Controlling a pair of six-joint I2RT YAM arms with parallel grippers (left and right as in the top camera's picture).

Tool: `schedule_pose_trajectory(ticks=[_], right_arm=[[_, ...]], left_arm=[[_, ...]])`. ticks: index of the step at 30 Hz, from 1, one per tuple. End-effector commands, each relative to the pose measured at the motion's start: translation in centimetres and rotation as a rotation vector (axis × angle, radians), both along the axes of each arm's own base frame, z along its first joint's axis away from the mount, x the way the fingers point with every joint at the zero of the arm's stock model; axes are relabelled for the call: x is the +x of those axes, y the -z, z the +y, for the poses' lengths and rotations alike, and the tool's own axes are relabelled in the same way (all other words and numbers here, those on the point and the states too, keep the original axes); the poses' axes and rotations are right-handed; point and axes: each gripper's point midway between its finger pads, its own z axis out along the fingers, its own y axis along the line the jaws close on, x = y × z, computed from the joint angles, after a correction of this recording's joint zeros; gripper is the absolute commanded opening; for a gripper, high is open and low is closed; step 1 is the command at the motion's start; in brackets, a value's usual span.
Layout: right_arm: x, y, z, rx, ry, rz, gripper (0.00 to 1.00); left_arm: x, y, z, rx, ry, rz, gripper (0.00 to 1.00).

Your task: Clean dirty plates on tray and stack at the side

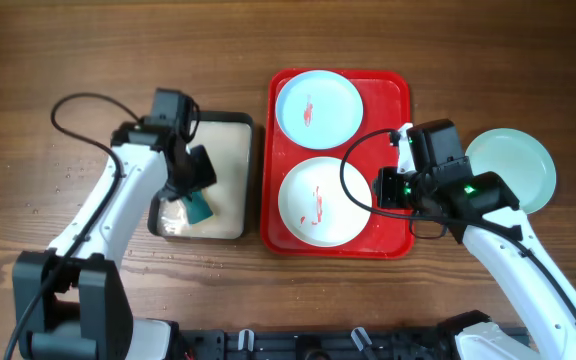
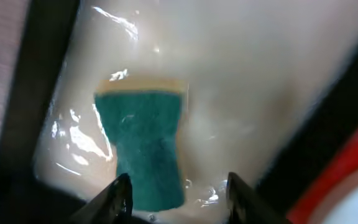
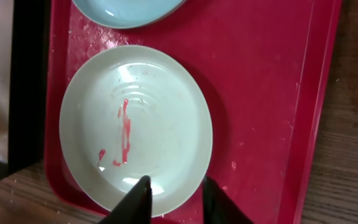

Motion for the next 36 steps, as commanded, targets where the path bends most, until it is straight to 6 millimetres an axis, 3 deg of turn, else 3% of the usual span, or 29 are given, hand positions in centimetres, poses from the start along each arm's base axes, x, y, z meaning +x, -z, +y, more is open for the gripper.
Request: schedule_pose_trajectory(ticks=[1, 2, 3, 4, 7, 9, 13, 15, 17, 19, 21, 25, 27, 28, 30, 32, 34, 36], right_arm=[[0.6, -0.7, -0.2, -0.013, 0.012, -0.028, 0.34], [0.7, -0.7, -0.3, -0.018, 0.014, -0.032, 0.35], [0.7, -0.7, -0.3, -0.018, 0.014, -0.033, 0.35], [0.8, -0.6, -0.7, -0.040, 0.027, -0.037, 0.36], [1.2, 0.0, -1.5, -0.062, 0.106, -0.017, 0.36], [2.1, 1.0, -1.1, -0.080, 0.062, -0.023, 0.32], [3.2, 4.9, -0.6, -0.125, -0.009, 0.039, 0.30], [3.5, 6.7, -0.4, -0.128, -0.015, 0.078, 0.31], [3.5, 9.5, 0.8, -0.086, -0.040, 0.148, 0.35], [2.9, 11.2, 1.9, -0.034, -0.064, 0.210, 0.29], [2.1, 13.2, 1.8, -0.031, -0.016, 0.290, 0.04], [2.1, 13.5, 1.8, -0.022, 0.029, 0.310, 0.04], [1.9, 13.5, 1.8, -0.024, 0.029, 0.316, 0.04], [1.9, 13.5, 1.8, -0.024, 0.029, 0.317, 0.04], [1.9, 13.5, 1.8, -0.024, 0.028, 0.317, 0.04], [1.9, 13.5, 1.7, -0.025, 0.025, 0.316, 0.04], [1.9, 13.5, 1.7, -0.025, 0.025, 0.316, 0.04], [1.8, 13.5, 1.7, -0.027, 0.023, 0.319, 0.05]], left_arm=[[-3.3, 4.8, 0.9, 0.025, -0.066, 0.063, 0.44], [-3.6, 5.6, 1.0, 0.024, -0.067, 0.054, 0.32], [-3.6, 6.1, 1.0, 0.021, -0.067, 0.041, 0.13], [-3.3, 5.9, 0.9, 0.019, -0.066, 0.030, 0.04], [-2.0, 4.2, 0.7, 0.015, -0.058, 0.008, 0.04], [0.3, 0.1, -0.5, -0.015, 0.021, -0.042, 0.04], [2.8, -7.3, -5.7, -0.109, 0.191, -0.169, 0.04], [2.7, -8.0, -8.4, -0.157, 0.251, -0.200, 0.04], [2.1, -7.4, -11.6, -0.188, 0.265, -0.196, 0.04], [1.5, -6.3, -14.4, -0.211, 0.295, -0.195, 0.04], [0.9, -4.1, -16.9, -0.226, 0.302, -0.169, 0.04], [-0.2, 2.0, -24.2, -0.304, 0.447, -0.116, 0.04], [-1.5, 6.1, -25.5, -0.284, 0.429, -0.042, 0.04], [-1.9, 8.1, -25.2, -0.243, 0.430, -0.013, 0.04], [-1.4, 9.6, -21.5, -0.077, 0.325, 0.005, 0.04], [-0.4, 9.1, -16.2, 0.130, 0.205, 0.013, 0.04], [0.2, 8.3, -12.3, 0.244, 0.148, 0.045, 0.04], [0.3, 8.3, -11.0, 0.252, 0.137, 0.073, 0.04]])
